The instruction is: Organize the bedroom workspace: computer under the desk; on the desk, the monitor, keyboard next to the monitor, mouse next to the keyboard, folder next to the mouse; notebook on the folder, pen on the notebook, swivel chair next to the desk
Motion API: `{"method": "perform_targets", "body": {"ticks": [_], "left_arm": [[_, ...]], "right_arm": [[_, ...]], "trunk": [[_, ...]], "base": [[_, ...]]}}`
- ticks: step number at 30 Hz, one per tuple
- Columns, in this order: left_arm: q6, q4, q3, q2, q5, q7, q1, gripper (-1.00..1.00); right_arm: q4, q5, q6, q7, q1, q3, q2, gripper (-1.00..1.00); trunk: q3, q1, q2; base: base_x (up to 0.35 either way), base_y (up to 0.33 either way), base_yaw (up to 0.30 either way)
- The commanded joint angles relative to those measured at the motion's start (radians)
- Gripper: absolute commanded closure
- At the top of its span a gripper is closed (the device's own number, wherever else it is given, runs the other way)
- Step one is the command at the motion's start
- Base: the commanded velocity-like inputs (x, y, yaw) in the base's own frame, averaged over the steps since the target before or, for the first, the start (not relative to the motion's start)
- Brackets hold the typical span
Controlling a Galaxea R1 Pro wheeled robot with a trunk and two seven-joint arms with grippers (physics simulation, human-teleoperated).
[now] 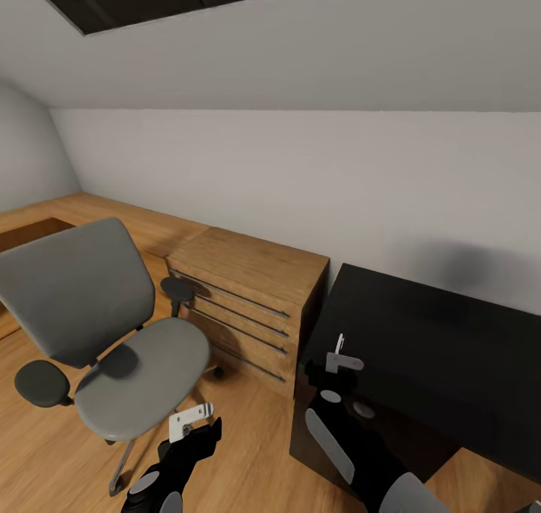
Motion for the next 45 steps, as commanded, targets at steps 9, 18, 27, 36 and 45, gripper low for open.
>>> {"method": "perform_targets", "body": {"ticks": [9, 18, 27, 36, 45], "left_arm": [[0.002, 0.000, -0.001, 0.002, 0.011, 0.009, 0.000, -1.00], [0.002, 0.001, -0.001, 0.004, 0.011, 0.009, 0.000, -1.00], [0.002, 0.003, -0.001, 0.004, 0.011, 0.009, 0.000, -1.00], [0.002, 0.003, -0.001, 0.004, 0.011, 0.009, 0.000, -1.00], [0.002, 0.004, -0.001, 0.004, 0.011, 0.009, 0.000, -1.00]], "right_arm": [[-0.001, -0.004, 0.007, -0.009, -0.001, -0.038, 0.000, -1.00], [-0.005, -0.004, 0.007, -0.010, -0.001, -0.067, 0.001, -1.00], [-0.005, -0.005, 0.007, -0.010, -0.001, -0.067, 0.001, -1.00], [-0.007, -0.003, 0.006, -0.012, -0.001, -0.063, 0.003, -1.00], [-0.005, -0.001, 0.013, -0.013, -0.001, -0.062, 0.004, -1.00]], "trunk": [[-0.001, 0.000, -0.001], [-0.001, 0.000, -0.001], [-0.001, 0.000, -0.001], [-0.001, 0.000, -0.001], [-0.001, 0.000, -0.001]], "base": [[0.000, 0.000, 0.000], [0.000, 0.000, 0.000], [0.000, 0.000, 0.000], [0.000, 0.000, 0.000], [0.000, 0.000, 0.000]]}}
